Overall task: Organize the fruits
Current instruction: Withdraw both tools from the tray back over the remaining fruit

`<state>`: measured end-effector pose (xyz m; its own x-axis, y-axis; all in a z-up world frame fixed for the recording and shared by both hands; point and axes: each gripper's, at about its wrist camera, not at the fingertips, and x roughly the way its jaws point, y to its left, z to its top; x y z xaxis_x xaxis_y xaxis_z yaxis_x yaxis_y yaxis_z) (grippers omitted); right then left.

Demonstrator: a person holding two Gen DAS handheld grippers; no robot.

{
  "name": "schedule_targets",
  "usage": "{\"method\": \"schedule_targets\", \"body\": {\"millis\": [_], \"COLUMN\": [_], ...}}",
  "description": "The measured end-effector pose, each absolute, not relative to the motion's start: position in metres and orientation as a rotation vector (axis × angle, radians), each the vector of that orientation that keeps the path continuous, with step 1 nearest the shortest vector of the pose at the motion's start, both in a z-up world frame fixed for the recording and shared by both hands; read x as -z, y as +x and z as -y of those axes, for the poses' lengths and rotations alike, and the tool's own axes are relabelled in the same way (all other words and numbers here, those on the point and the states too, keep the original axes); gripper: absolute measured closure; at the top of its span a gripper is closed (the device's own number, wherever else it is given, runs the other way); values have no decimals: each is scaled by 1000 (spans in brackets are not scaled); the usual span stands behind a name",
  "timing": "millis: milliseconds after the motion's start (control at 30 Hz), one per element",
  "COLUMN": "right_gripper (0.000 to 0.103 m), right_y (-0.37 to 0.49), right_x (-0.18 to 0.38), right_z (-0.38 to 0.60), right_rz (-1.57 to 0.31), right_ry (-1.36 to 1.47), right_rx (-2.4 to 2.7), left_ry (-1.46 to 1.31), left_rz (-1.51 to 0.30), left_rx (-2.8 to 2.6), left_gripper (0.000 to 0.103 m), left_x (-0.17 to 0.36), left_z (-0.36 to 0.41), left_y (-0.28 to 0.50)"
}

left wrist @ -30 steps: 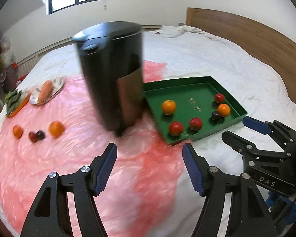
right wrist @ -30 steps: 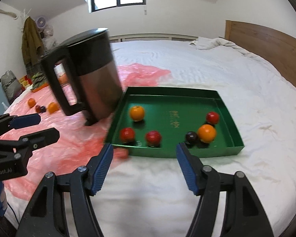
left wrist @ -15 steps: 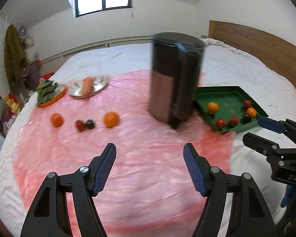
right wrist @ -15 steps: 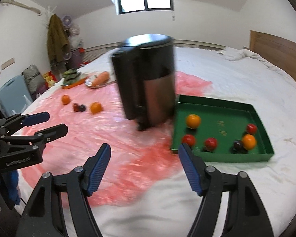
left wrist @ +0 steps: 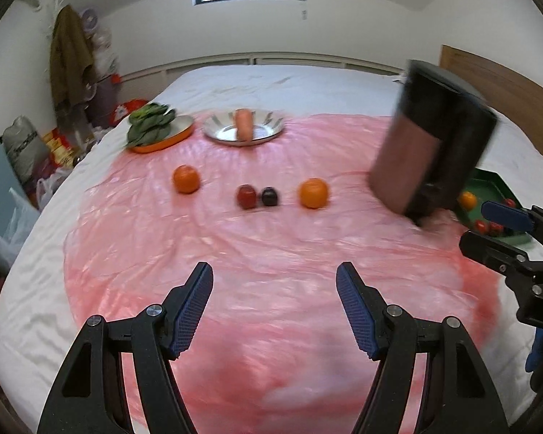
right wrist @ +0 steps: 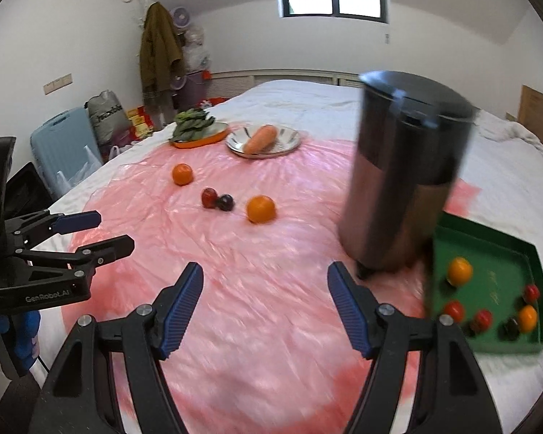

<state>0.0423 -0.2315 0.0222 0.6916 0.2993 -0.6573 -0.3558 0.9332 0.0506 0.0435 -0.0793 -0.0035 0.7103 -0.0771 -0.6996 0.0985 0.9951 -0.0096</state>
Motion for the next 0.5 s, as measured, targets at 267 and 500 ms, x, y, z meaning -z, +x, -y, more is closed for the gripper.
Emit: {"method": "schedule_targets", "body": {"millis": [267, 500], "right_gripper": [0, 0], "right_y": [99, 143], "right_x": [-15, 14], "right_z": [189, 170], "right_rz": [-725, -778], "right_ry": [-137, -163], "right_rx": [-407, -425], "left_ry": [-34, -30], "left_rz": [-798, -836], "left_rx": [62, 106], "left_gripper": [37, 40], "left_x": [15, 36], "left_z": [42, 41], "left_y": [100, 148]}}
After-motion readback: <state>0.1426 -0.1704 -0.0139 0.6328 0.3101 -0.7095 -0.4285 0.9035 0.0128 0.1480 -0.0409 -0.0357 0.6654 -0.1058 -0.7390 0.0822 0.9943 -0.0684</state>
